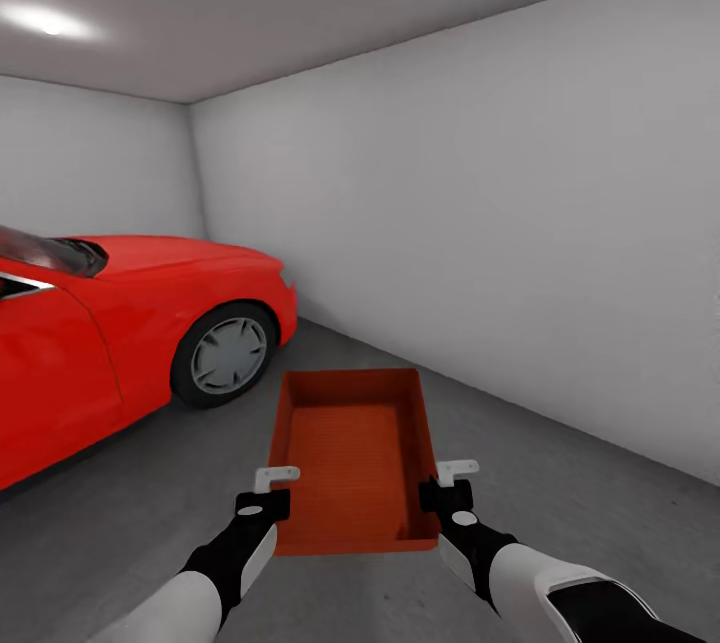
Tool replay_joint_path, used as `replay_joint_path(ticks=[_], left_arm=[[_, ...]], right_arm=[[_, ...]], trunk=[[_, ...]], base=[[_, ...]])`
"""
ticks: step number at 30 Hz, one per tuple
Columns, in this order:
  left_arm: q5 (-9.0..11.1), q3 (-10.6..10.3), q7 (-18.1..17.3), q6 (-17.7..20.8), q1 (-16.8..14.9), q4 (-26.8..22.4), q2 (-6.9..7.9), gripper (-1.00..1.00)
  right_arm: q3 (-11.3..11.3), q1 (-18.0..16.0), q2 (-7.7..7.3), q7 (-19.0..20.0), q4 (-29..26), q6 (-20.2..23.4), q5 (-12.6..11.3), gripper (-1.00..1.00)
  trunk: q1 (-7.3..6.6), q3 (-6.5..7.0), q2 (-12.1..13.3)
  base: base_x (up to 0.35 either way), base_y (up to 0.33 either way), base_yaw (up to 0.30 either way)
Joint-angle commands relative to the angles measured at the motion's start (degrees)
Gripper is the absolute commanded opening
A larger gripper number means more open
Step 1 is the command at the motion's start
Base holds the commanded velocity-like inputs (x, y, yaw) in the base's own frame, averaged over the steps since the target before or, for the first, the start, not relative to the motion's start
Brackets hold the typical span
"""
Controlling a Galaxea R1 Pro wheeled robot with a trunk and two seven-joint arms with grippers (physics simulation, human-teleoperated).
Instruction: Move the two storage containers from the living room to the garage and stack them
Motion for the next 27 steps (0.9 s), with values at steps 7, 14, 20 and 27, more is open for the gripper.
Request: replay_joint_path(ticks=[7, 14, 20, 27], left_arm=[[-1.4, 1.3, 1.1, -1.6, 0.0, -0.3, 0.01, -1.00], [-1.4, 1.3, 1.0, -1.6, 0.0, -0.3, 0.02, -1.00], [-1.4, 1.3, 1.0, -1.6, 0.0, -0.4, 0.05, -1.00], [-1.4, 1.2, 1.0, -1.6, 0.0, -0.4, 0.01, -1.00]], right_arm=[[-2.1, 0.0, 0.05, 0.4, 0.1, 0.1, 0.7, -1.00], [-2.1, 0.0, 0.05, 0.4, 0.1, 0.1, 0.7, -1.00], [-2.1, 0.0, 0.05, 0.4, 0.2, 0.1, 0.7, -1.00], [-2.1, 0.0, 0.05, 0.4, 0.1, 0.1, 0.7, -1.00]], trunk=[[0.04, -0.08, -0.1], [0.04, -0.08, -0.1], [0.04, -0.08, -0.1], [0.04, -0.08, -0.1]], base=[[0.322, 0.168, -0.281], [0.321, 0.177, -0.281], [0.319, 0.181, -0.281], [0.319, 0.181, -0.281]])
